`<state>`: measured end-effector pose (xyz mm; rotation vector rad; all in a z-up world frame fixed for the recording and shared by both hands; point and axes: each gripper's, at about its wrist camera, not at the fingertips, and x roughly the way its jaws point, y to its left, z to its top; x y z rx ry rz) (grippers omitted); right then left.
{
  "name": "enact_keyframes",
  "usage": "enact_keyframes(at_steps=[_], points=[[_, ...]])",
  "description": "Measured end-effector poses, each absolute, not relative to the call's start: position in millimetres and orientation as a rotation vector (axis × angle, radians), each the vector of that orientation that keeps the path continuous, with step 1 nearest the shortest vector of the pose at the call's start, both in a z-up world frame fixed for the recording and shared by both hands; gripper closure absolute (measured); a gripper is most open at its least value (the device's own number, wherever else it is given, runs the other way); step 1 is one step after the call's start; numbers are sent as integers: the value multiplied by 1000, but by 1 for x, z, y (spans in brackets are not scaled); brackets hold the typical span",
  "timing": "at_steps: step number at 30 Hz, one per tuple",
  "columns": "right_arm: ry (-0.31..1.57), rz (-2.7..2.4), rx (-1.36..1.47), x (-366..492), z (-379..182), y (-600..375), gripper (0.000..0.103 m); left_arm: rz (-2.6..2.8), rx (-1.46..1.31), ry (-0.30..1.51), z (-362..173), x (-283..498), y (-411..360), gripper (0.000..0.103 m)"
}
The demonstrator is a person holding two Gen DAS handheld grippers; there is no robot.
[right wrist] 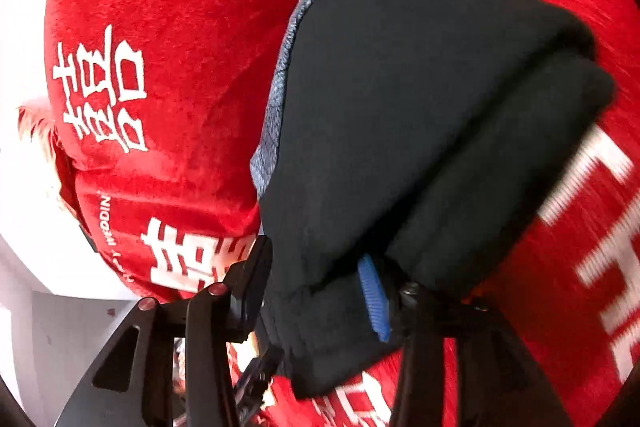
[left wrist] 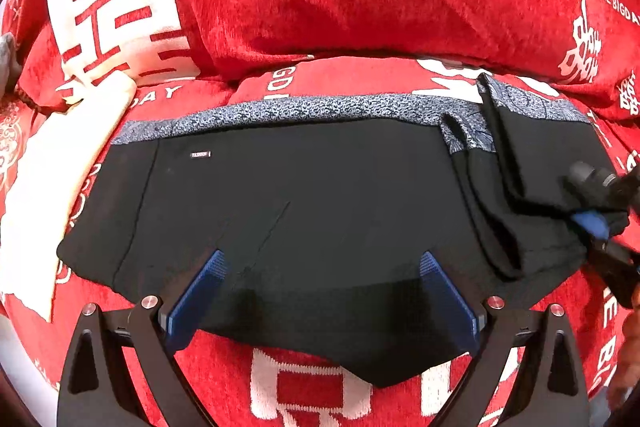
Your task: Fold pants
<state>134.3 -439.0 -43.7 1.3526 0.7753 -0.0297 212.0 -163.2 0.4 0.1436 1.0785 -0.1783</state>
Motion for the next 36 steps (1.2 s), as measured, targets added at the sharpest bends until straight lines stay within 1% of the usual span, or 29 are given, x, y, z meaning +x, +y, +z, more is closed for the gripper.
enact_keyframes(at_steps=[1, 4, 7, 9, 11, 13, 15, 18, 19, 20, 21, 22, 23, 25, 27, 30, 33, 34, 35, 36], points=[[790, -34, 1346, 136, -45, -440, 98, -179, 144, 1075, 2, 212, -162, 4], [793, 37, 1319, 129, -34, -442, 98, -183, 140, 1053, 11, 214, -156, 4], [838, 99, 1176, 119, -13, -428, 99, -180, 136, 1039, 15, 219, -154, 4], [904, 95, 1127, 120, -20, -416, 99, -173, 133, 1052, 13, 223, -158, 4], [928, 72, 1144, 122, -39, -411, 99, -184, 105, 1069, 15, 223, -165, 4], [898, 85, 1212, 120, -51, -414, 99, -204, 99, 1063, 20, 222, -174, 4], [909, 98, 1164, 121, -44, -414, 99, -225, 129, 1053, 23, 223, -190, 4], [975, 203, 1038, 121, -15, -413, 89, -251, 152, 1047, 27, 227, -210, 4], [985, 239, 989, 119, -3, -415, 81, -260, 152, 1043, 29, 227, -215, 4], [965, 260, 944, 113, 10, -420, 75, -275, 158, 1035, 31, 228, -221, 4], [927, 263, 902, 110, 24, -426, 71, -283, 164, 1028, 33, 229, -226, 4], [899, 259, 874, 104, 32, -435, 60, -291, 170, 1021, 35, 230, -231, 4], [849, 240, 833, 98, 45, -447, 47, -309, 174, 1013, 38, 231, -239, 4], [723, 113, 754, 92, 67, -484, 40, -338, 189, 1015, 41, 234, -254, 4], [700, 3, 707, 103, 69, -510, 40, -375, 221, 1018, 42, 238, -277, 4], [773, -66, 729, 137, 41, -550, 40, -408, 262, 1007, 40, 244, -308, 4], [828, -44, 780, 166, 15, -563, 48, -435, 269, 1009, 37, 252, -329, 4], [840, -45, 781, 174, 9, -557, 55, -447, 275, 1018, 33, 256, -336, 4], [869, -40, 783, 183, -1, -557, 60, -451, 284, 1023, 29, 258, -341, 4], [923, -23, 788, 189, -11, -552, 61, -453, 295, 1028, 26, 260, -346, 4]])
